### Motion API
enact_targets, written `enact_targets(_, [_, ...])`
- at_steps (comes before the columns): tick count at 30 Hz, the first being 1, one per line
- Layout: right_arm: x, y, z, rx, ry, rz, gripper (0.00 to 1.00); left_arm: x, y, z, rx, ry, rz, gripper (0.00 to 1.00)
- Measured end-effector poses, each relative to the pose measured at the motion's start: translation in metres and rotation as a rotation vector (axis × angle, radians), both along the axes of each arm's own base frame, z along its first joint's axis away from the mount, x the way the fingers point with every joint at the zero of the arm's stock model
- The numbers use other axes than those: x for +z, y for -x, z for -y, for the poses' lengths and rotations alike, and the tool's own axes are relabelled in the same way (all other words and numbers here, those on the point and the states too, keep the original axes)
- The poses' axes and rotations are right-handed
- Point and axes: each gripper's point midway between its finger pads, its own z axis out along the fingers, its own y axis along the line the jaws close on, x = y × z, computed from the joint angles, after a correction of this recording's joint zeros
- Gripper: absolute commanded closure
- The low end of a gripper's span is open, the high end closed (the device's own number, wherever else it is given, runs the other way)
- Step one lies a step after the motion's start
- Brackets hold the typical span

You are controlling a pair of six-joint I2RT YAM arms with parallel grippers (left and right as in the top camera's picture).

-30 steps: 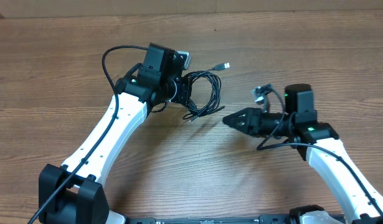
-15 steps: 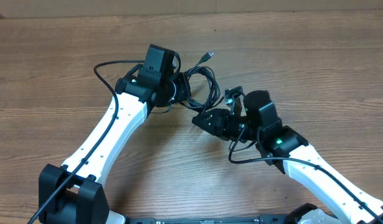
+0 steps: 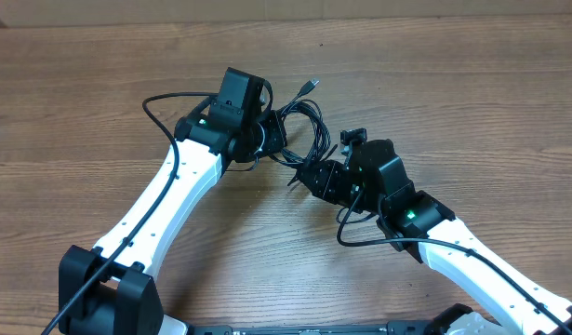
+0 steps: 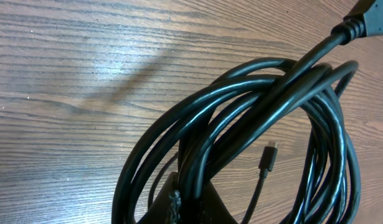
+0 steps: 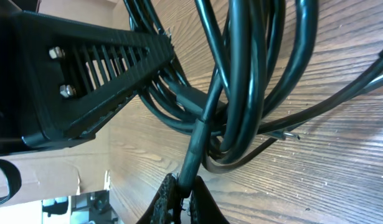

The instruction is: Untangle cables

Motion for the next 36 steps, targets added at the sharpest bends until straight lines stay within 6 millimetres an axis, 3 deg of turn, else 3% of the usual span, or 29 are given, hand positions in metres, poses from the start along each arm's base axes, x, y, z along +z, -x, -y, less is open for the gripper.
enact_targets(6, [0.011, -0.011, 0.001, 0.001, 0.000, 0.092, 0.96, -0.001, 0.003, 0.002, -0.079, -0.036, 0.028, 0.96])
enact_targets(11, [0.011, -0.026, 0.019, -0.051, 0.014, 0.107, 0.96, -0.001, 0.015, 0.020, -0.257, -0.074, 0.085, 0.96])
enact_targets(17, [-0.022, -0.028, 0.052, -0.156, 0.173, 0.029, 0.96, 0.001, 0.028, 0.039, -0.426, -0.075, 0.135, 0.96])
enact_targets(21, [-0.033, -0.031, 0.071, -0.229, 0.262, 0.019, 0.95, 0.007, 0.034, 0.048, -0.518, -0.019, 0.160, 0.96])
enact_targets(29, [-0.036, -0.040, 0.089, -0.318, 0.338, 0.043, 0.83, 0.035, 0.072, 0.083, -0.865, 0.228, 0.269, 0.96])
enact_targets(33, [-0.036, -0.041, 0.090, -0.323, 0.343, 0.048, 0.71, 0.050, 0.088, 0.093, -0.984, 0.340, 0.328, 0.96])
enact_targets(36, [-0.035, -0.042, 0.088, -0.316, 0.331, 0.053, 0.56, 0.056, 0.094, 0.096, -1.023, 0.379, 0.353, 0.96])
